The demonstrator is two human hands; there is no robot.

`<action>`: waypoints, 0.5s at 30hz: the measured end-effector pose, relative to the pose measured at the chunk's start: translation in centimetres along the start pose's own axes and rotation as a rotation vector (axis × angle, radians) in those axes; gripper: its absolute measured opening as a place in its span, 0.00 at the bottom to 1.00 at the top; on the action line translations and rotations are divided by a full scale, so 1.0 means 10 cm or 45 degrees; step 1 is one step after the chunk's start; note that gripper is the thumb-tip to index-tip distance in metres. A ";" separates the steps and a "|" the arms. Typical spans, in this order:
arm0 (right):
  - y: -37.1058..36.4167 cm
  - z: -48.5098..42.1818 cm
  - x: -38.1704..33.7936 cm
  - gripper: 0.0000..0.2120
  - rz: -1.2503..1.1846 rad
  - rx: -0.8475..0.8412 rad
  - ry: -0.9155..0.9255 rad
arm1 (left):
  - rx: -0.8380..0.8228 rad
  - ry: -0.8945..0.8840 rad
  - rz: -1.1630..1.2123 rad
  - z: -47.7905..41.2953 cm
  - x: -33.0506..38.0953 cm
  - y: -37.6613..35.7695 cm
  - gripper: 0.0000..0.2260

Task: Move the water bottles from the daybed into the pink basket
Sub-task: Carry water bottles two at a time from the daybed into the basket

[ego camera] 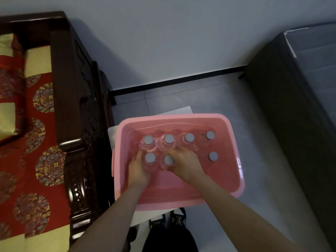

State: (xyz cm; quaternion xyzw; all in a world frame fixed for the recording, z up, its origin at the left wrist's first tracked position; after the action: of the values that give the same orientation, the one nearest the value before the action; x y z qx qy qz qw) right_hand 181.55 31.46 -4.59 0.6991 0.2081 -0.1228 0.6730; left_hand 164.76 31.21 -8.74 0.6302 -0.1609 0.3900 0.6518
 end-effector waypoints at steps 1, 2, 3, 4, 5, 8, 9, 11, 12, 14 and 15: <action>-0.01 0.01 0.00 0.19 0.032 0.010 0.026 | -0.011 -0.009 0.015 0.00 0.01 -0.01 0.20; -0.03 0.02 0.01 0.19 0.065 0.023 0.057 | -0.026 -0.014 0.027 0.01 0.01 -0.02 0.20; -0.04 0.04 0.02 0.18 0.098 0.025 0.082 | -0.043 -0.018 0.032 0.01 0.02 -0.03 0.22; -0.06 0.06 0.03 0.16 0.131 0.011 0.098 | -0.057 -0.024 0.031 0.01 0.02 -0.04 0.23; -0.08 0.07 0.04 0.15 0.160 -0.009 0.109 | -0.069 -0.032 0.029 0.01 0.02 -0.05 0.24; -0.15 0.06 0.08 0.14 0.218 -0.061 0.116 | -0.091 -0.037 0.041 0.00 0.01 -0.08 0.26; -0.16 0.06 0.08 0.14 0.226 -0.068 0.113 | -0.100 -0.029 0.051 0.00 0.00 -0.09 0.27; -0.17 0.04 0.09 0.16 0.236 -0.083 0.103 | -0.121 -0.003 0.072 0.00 0.00 -0.11 0.26; -0.17 0.04 0.08 0.17 0.242 -0.086 0.099 | -0.131 0.008 0.078 0.00 0.00 -0.11 0.25; -0.16 0.04 0.07 0.19 0.237 -0.066 0.082 | -0.145 0.030 0.097 0.00 0.00 -0.11 0.24; -0.15 0.04 0.06 0.20 0.228 -0.054 0.076 | -0.149 0.040 0.106 0.00 0.01 -0.10 0.24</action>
State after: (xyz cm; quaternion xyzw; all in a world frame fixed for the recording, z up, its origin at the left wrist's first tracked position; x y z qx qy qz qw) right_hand 181.42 31.18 -6.18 0.7037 0.1673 -0.0367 0.6895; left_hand 165.55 31.32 -9.41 0.5776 -0.1992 0.4165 0.6732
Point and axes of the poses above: each hand's wrist, its own z-axis away from the middle knuckle, its own y-axis out of the back of the hand, x = y × z, the point moved 4 cm from there along -z, towards the middle knuckle, and after that the axes turned 15 degrees about x, right-handed, at the moved point
